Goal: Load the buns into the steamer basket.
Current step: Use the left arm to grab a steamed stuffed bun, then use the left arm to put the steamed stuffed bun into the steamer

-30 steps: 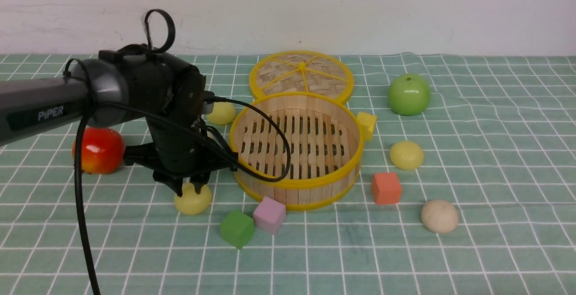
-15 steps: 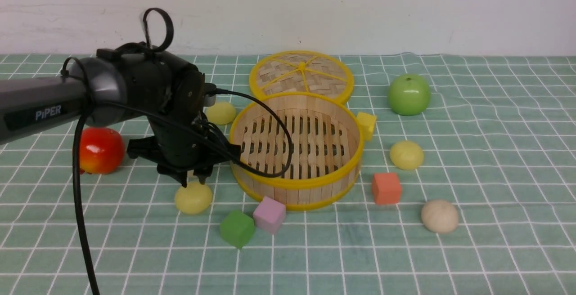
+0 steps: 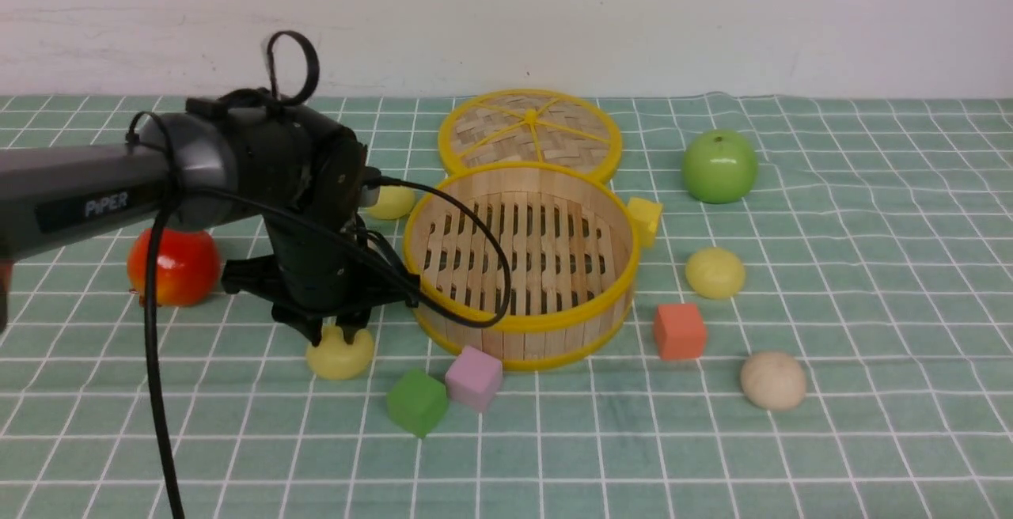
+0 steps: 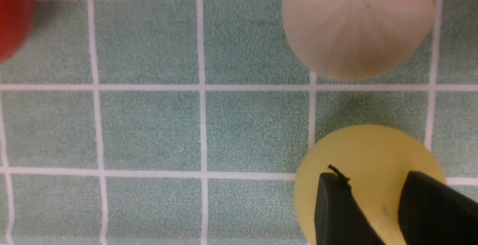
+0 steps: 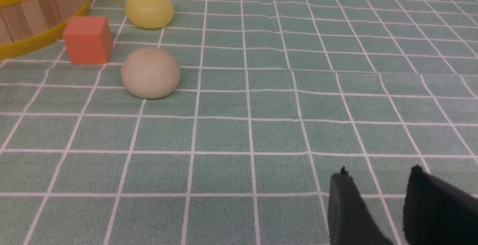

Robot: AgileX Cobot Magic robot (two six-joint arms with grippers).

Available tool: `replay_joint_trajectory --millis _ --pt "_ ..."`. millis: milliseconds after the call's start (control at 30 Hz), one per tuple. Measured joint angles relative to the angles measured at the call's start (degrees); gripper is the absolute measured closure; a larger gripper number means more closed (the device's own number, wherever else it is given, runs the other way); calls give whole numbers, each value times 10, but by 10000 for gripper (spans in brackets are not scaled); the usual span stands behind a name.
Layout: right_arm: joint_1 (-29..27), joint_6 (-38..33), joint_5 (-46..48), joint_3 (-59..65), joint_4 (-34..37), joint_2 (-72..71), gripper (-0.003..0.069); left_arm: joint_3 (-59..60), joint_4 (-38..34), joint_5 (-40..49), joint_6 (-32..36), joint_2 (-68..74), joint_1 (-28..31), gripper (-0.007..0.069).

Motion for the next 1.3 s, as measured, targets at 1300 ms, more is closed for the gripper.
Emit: replay_joint_trajectory --millis 1300 --pt "0 0 0 0 0 0 421 -100 -301 -106 207 -10 -1 638"
